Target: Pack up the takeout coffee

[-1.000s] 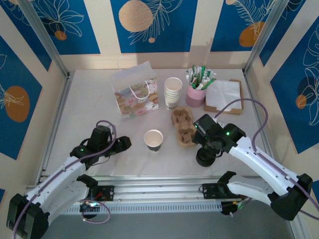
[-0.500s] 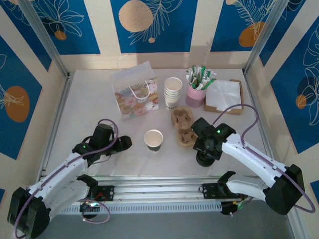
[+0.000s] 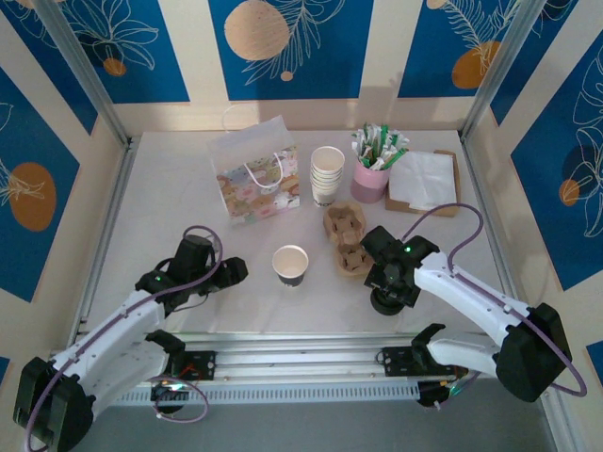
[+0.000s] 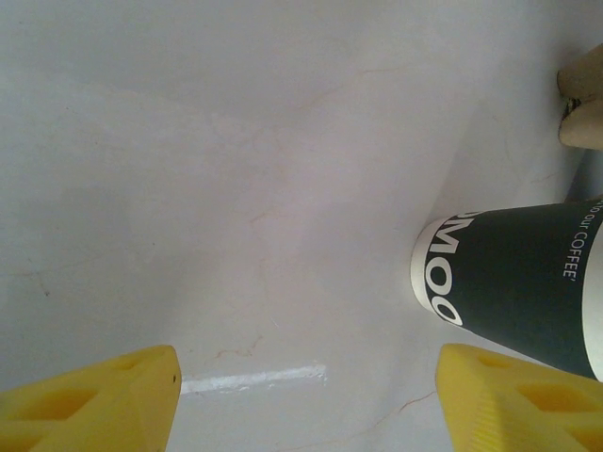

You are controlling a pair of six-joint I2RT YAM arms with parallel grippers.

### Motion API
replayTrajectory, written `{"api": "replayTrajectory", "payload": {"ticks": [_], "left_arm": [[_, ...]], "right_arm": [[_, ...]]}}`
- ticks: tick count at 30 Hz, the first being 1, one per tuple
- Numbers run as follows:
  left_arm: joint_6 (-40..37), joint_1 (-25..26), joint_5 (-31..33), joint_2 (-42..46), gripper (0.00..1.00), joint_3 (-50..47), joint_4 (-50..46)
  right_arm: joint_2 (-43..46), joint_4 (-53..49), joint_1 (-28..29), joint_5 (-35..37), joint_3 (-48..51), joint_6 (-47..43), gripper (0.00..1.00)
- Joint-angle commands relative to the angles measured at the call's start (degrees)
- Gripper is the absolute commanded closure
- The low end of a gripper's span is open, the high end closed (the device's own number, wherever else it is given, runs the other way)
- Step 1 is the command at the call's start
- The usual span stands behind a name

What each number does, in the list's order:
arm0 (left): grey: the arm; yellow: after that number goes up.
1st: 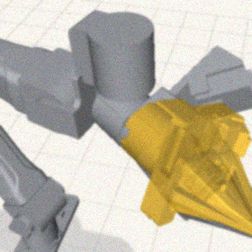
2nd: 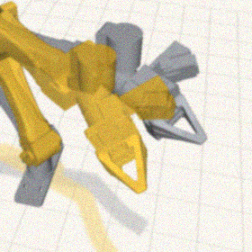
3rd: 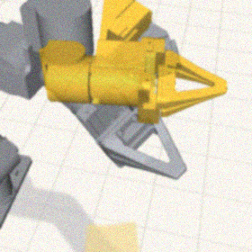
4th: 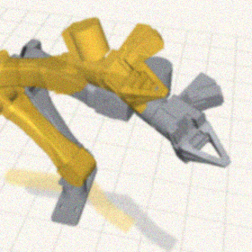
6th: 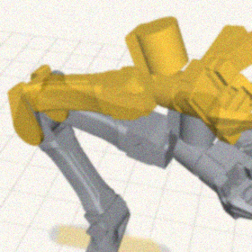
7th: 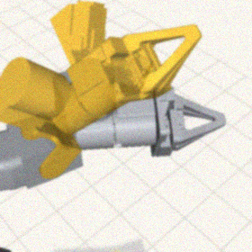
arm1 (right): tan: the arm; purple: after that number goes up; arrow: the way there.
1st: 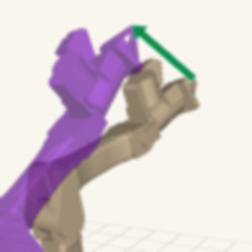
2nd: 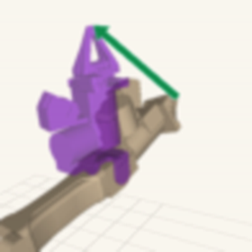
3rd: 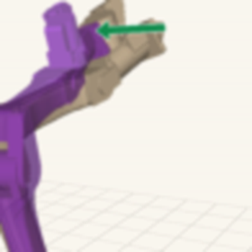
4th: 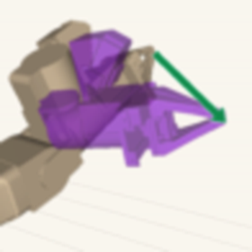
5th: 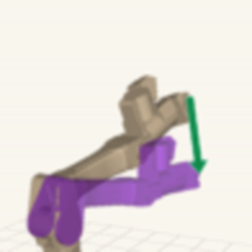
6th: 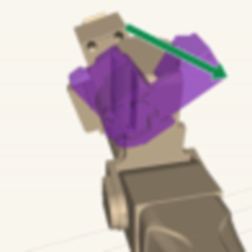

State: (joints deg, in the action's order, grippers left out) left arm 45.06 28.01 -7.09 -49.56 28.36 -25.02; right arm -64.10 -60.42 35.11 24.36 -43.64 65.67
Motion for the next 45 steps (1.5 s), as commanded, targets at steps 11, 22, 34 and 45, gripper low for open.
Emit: {"api": "replayTrajectory", "payload": {"ticks": [11, 22, 34, 45], "left_arm": [[0.0, 0.6, 1.6, 1.7, 0.28, 0.7, -2.5], [0.2, 0.7, 1.6, 1.3, 0.28, 0.6, -2.2], [0.2, 0.7, 1.7, 0.7, 0.28, 0.5, -1.8], [0.0, 0.8, 1.0, -1.4, 0.28, 1.4, -0.9]], "right_arm": [[1.6, -2.1, -0.6, 1.8, -0.9, 0.3, 0.20], [0.8, 0.5, -1.4, 0.9, 1.4, 0.3, 0.18], [-1.3, 1.3, -1.9, 1.2, 2.2, -0.5, 0.18], [-1.8, 2.6, -2.5, 0.9, 3.0, -0.8, 0.21]]}}
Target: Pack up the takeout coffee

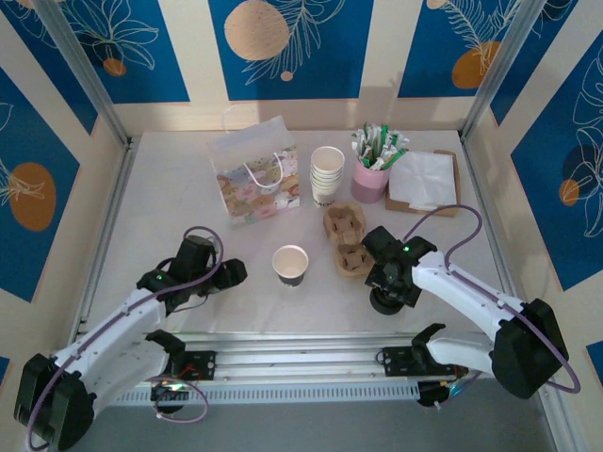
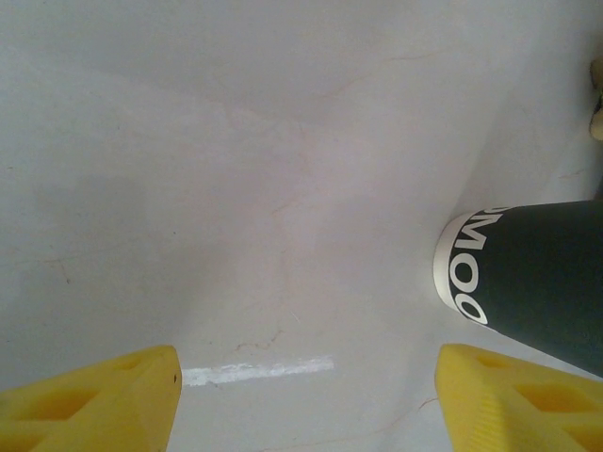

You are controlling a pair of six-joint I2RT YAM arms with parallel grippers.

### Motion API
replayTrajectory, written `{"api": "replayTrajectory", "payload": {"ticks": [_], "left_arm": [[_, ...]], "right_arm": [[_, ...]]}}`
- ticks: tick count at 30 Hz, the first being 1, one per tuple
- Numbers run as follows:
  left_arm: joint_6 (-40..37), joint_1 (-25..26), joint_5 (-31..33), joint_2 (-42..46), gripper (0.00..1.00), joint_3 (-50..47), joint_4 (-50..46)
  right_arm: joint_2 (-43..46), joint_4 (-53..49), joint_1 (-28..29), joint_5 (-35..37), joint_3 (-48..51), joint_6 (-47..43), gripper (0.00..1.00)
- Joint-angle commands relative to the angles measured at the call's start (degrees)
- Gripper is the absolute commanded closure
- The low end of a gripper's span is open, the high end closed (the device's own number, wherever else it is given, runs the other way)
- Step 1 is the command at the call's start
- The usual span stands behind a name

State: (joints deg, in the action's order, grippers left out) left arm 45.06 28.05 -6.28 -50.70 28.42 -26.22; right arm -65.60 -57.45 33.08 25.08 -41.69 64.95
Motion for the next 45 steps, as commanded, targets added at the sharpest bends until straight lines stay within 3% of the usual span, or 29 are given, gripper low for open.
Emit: {"api": "replayTrajectory", "payload": {"ticks": [1, 8, 17, 24, 33, 39, 45], "left_arm": [[0.0, 0.8, 0.2, -0.3, 0.28, 1.4, 0.3], [0.0, 0.7, 0.1, -0.1, 0.28, 1.3, 0.3], [-0.1, 0.9, 0.1, 0.5, 0.29, 1.2, -0.3], [0.2, 0.9, 0.4, 1.3, 0.29, 0.3, -0.5], [1.2, 2.2, -0.2, -0.7, 0.30, -0.8, 2.5], [2.1, 4.0, -1.4, -3.9, 0.30, -1.4, 6.7], [3.0, 5.2, -1.1, -5.1, 0.30, -0.8, 6.9]], "right_arm": [[-0.3, -0.3, -0.6, 0.1, 1.0, -0.2, 0.21], [-0.3, 0.1, -0.9, -0.1, 1.4, -0.4, 0.20], [1.9, -1.4, -0.9, 0.0, 0.7, -0.5, 0.31], [6.7, -5.1, -0.9, 1.0, -2.3, -1.4, 0.32], [11.9, -5.5, -0.4, -1.7, -9.9, -9.1, 0.32], [12.6, 0.7, 5.5, -5.0, -14.9, -12.5, 0.33], [3.4, 5.9, 14.6, -5.3, -21.2, -14.7, 0.33]]}}
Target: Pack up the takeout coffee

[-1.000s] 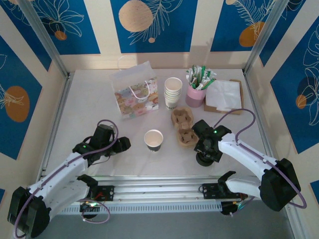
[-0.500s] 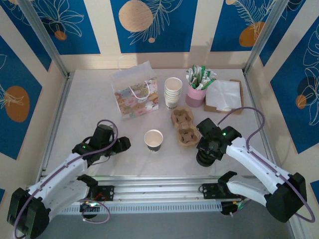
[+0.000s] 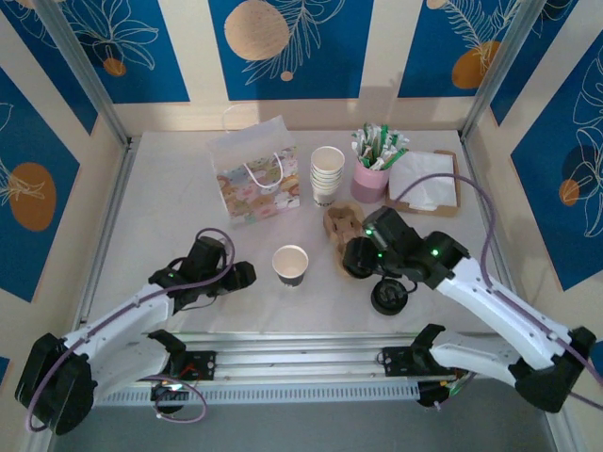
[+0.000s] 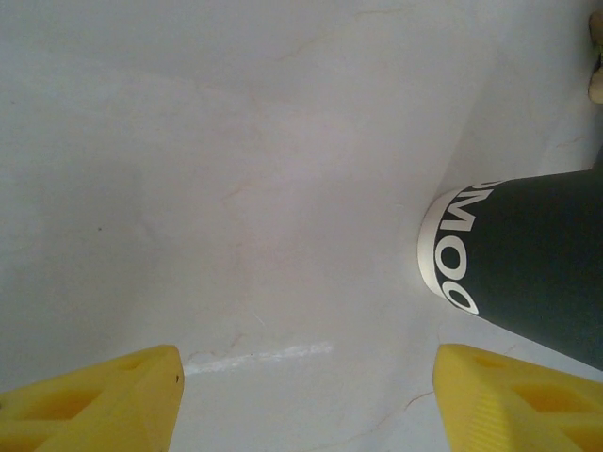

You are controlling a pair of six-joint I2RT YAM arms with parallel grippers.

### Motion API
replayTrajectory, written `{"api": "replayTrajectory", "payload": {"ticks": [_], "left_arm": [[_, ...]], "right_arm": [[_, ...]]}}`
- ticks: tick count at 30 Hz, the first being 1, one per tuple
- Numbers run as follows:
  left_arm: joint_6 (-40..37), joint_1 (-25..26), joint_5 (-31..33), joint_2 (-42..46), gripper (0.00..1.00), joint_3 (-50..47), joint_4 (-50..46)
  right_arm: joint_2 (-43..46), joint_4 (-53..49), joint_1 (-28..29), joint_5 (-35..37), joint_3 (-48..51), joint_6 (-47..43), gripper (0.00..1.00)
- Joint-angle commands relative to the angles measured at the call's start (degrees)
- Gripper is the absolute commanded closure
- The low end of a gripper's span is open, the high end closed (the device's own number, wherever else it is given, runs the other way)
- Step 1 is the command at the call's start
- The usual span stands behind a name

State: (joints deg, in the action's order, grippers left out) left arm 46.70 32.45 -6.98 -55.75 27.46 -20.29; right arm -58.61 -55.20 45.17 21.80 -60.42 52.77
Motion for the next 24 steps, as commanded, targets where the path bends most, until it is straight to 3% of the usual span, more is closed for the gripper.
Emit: {"api": "replayTrajectory", "payload": {"ticks": [1, 10, 24], "left_arm": [[1.5, 0.9, -0.2, 0.0, 0.30, 0.2, 0.8], [2.6, 2.1, 3.4, 3.7, 0.29, 0.2, -3.8], [2.5, 2.4, 5.2, 4.7, 0.29, 0.6, -5.3]], "right_arm": [[-5.7, 4.7, 3.5, -2.9, -3.6, -3.1, 0.34], [-21.5, 8.5, 10.3, -3.0, -12.1, -6.5, 0.34], [-34.0, 4.0, 10.5, -3.0, -20.2, -6.9, 0.33]]}}
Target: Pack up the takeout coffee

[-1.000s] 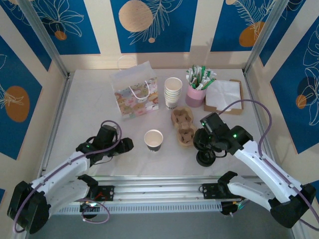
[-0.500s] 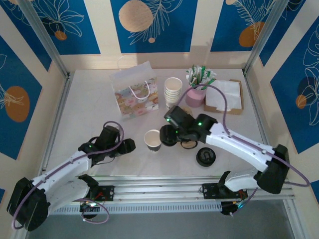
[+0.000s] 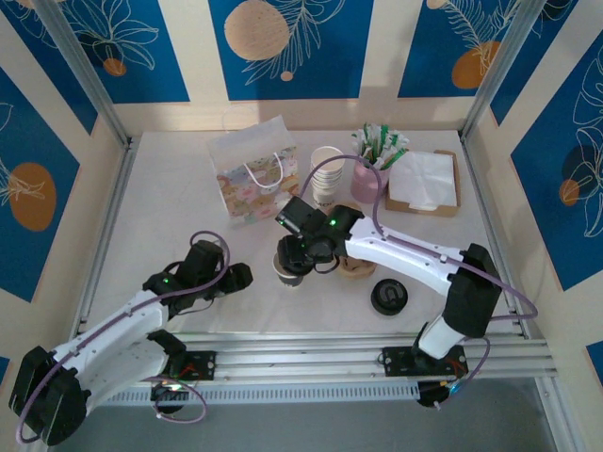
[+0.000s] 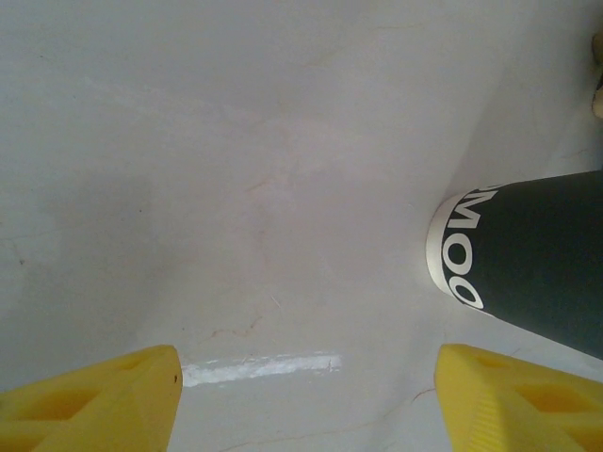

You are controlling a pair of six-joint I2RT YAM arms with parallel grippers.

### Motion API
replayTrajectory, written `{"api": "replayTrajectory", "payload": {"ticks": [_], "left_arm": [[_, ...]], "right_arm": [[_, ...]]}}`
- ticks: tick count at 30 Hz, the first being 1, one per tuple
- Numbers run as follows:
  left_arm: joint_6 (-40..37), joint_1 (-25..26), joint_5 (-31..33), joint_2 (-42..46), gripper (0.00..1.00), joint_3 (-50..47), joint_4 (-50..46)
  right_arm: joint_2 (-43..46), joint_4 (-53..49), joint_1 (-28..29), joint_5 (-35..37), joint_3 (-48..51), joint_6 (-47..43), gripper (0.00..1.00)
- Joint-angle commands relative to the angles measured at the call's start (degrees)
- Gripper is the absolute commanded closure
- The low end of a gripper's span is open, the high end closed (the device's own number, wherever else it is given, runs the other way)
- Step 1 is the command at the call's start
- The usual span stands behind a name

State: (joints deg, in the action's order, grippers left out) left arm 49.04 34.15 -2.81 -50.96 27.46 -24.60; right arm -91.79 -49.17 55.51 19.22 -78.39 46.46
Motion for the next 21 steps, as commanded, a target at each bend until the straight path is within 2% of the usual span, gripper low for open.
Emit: {"api": "replayTrajectory", "payload": {"ticks": [1, 21], "left_arm": [[0.1, 0.7, 1.1, -0.1, 0.29, 0.5, -0.9], [0.4, 0.9, 0.3, -1.6, 0.28, -0.5, 0.7]], "right_arm": [[-1.2, -2.2, 0.3, -0.3, -2.5, -0.6, 0.33], [-8.0, -7.4, 1.4, 1.2, -8.6, -1.2, 0.33]]}}
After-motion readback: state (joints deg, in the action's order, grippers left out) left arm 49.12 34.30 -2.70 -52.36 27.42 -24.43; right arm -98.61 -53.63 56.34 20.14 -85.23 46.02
